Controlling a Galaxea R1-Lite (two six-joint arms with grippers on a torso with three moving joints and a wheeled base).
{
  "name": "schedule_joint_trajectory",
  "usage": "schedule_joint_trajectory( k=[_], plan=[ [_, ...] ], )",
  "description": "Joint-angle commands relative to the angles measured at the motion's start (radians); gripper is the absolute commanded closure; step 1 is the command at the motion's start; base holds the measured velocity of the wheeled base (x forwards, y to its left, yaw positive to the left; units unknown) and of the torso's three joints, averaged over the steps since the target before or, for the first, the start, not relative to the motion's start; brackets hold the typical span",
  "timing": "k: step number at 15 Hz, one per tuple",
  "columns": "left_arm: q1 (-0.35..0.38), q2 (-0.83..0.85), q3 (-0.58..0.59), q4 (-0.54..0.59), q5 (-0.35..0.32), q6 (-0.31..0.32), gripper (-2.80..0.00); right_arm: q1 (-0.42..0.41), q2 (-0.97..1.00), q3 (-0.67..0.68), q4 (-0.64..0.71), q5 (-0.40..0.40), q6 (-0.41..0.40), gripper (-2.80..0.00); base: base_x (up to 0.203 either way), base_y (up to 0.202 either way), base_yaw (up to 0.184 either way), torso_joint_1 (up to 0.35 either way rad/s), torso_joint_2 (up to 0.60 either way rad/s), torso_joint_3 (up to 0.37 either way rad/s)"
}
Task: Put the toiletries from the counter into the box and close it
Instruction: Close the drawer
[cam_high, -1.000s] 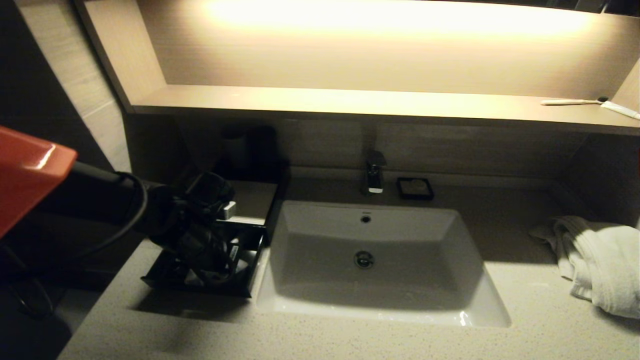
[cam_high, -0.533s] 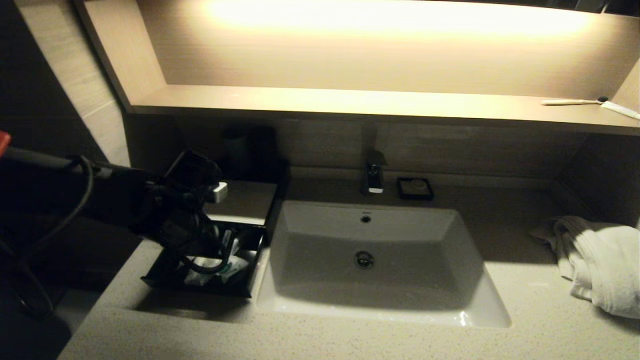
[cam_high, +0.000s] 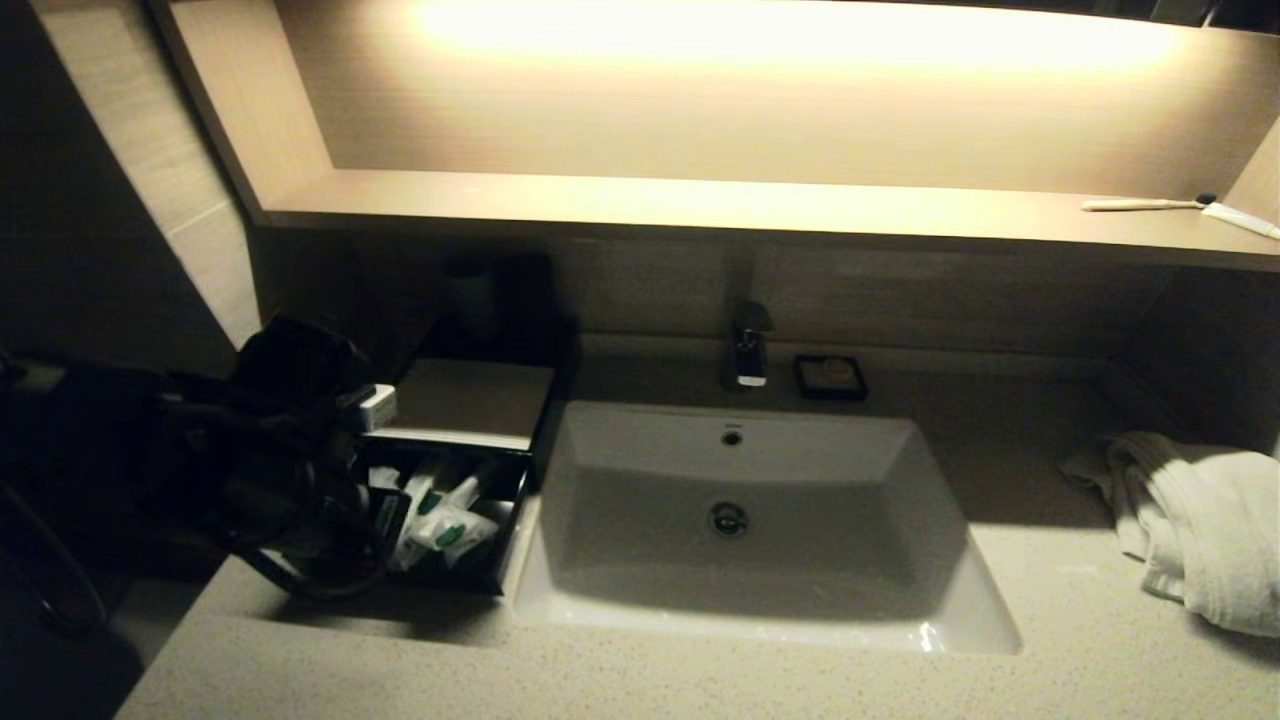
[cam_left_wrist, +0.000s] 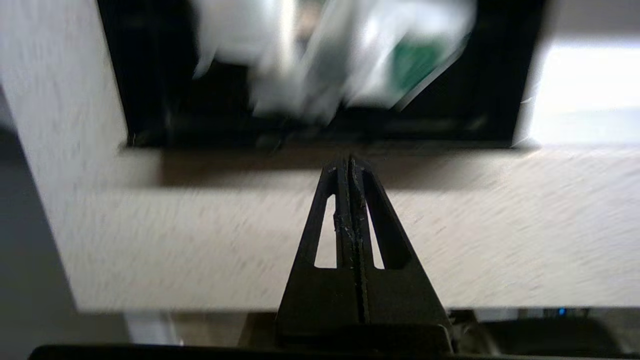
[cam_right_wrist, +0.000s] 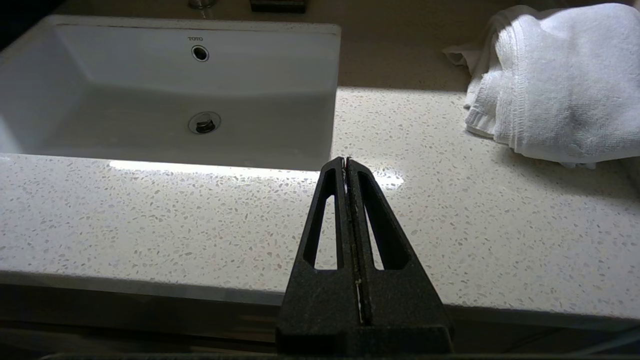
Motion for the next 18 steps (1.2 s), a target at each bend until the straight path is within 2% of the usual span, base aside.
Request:
schedule_joint_trajectory(
  k=[1, 5, 12, 18],
  plan=[
    [0.029, -0.016, 0.064, -0.004, 0.001, 0.001, 0.0, 0.0, 0.0, 0.0, 0.0, 0.0, 0.0, 0.0, 0.0, 0.0, 0.0, 0.0, 0.0, 0.0],
    [0.033, -0.002, 0.116, -0.009, 0.001, 0.0, 0.0, -0.002, 0.0, 0.0, 0.0, 0.0, 0.0, 0.0, 0.0, 0.0, 0.0, 0.0, 0.0, 0.0],
    [0.041, 0.106, 0.11, -0.015, 0.001, 0.0, 0.0, 0.0, 0.0, 0.0, 0.0, 0.0, 0.0, 0.0, 0.0, 0.0, 0.0, 0.0, 0.0, 0.0],
    [0.042, 0.177, 0.108, -0.119, 0.001, 0.0, 0.0, 0.0, 0.0, 0.0, 0.0, 0.0, 0.0, 0.0, 0.0, 0.0, 0.0, 0.0, 0.0, 0.0]
  ],
)
